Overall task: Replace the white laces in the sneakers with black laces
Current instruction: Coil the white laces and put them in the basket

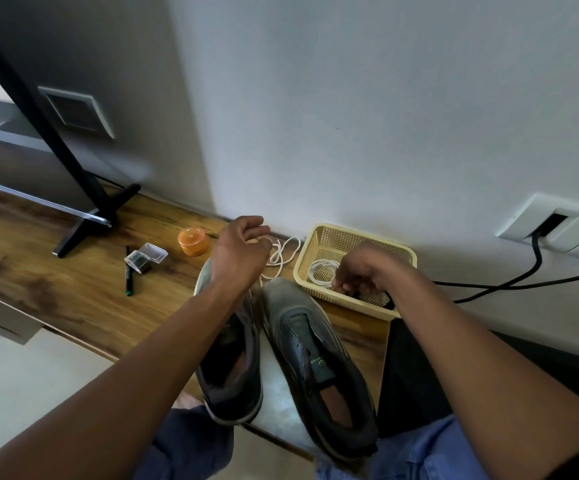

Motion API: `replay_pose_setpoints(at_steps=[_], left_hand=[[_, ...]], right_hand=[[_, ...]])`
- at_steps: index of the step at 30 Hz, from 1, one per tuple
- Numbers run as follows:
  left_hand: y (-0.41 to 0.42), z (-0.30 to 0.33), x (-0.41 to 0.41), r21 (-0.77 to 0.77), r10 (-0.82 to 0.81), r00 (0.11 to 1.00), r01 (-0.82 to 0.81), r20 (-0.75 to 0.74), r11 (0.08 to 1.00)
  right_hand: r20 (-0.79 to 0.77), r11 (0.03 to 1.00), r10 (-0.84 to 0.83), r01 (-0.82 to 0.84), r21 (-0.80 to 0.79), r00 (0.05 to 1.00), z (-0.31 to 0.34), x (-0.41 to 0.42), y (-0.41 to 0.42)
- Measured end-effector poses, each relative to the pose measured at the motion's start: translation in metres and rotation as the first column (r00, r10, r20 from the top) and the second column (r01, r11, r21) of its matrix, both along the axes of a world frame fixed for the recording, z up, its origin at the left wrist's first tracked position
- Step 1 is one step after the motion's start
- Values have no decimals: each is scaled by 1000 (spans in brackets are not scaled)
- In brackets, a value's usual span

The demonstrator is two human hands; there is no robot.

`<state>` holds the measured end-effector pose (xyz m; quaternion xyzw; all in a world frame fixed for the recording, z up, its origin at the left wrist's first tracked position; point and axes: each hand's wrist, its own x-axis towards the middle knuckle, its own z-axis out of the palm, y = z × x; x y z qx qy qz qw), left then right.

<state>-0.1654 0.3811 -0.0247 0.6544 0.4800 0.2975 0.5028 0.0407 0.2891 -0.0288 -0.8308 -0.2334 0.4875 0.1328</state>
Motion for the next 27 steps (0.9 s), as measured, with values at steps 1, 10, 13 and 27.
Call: replay_pose_setpoints(at_steps=[1, 10, 13, 27], left_hand=[[1, 1, 0, 1, 1, 1000, -1, -1, 1000], [6, 4, -4, -16, 12, 1000, -13, -15, 1000], [7, 4, -4, -15, 26, 999, -26, -18, 1000], [14, 1, -8, 18, 73, 997, -73, -40, 997]], right_hand=[[23, 999, 39, -38, -36, 999, -2, -1, 2], [331, 979, 204, -182, -95, 921, -26, -6, 22], [367, 978, 205, -180, -100, 907, -22, -3, 21], [613, 973, 152, -228, 47, 775, -37, -1, 18]])
